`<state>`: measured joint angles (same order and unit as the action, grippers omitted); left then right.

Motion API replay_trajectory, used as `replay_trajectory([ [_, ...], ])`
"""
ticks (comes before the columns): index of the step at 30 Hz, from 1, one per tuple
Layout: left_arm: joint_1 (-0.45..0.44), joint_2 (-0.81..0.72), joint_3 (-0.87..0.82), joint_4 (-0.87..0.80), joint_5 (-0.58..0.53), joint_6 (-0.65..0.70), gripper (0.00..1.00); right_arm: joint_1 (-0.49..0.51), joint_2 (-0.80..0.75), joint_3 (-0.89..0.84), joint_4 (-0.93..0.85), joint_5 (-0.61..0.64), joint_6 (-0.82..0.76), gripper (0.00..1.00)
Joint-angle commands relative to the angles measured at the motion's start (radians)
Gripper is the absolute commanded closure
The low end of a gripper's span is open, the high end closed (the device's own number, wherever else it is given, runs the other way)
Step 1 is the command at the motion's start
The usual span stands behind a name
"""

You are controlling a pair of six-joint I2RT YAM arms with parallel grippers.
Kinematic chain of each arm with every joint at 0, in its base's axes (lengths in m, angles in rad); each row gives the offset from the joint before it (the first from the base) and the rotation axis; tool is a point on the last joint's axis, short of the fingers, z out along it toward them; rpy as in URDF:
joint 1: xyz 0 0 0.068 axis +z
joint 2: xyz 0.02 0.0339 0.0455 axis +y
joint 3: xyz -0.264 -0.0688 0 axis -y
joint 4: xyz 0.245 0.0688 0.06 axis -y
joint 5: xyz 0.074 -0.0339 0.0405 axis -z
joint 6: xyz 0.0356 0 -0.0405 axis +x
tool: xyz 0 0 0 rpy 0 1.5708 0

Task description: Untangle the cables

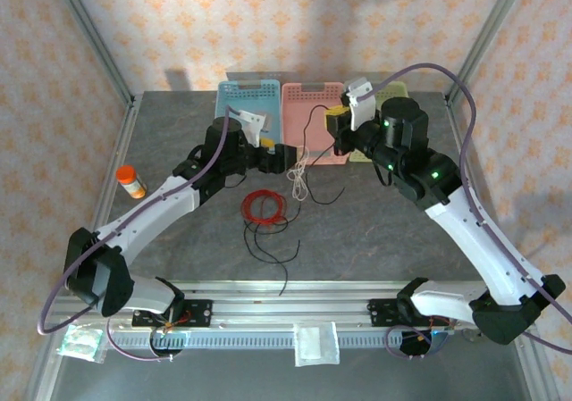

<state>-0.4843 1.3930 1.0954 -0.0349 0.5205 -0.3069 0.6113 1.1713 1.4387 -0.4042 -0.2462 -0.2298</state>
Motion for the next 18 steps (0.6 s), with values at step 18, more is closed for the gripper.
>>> replay_trajectory([
  [18, -0.001, 0.078, -0.008, 0.04, 0.174, 0.072, 0.31, -0.004, -0.007, 0.041, 0.031, -0.114, -0.035, 1.0],
])
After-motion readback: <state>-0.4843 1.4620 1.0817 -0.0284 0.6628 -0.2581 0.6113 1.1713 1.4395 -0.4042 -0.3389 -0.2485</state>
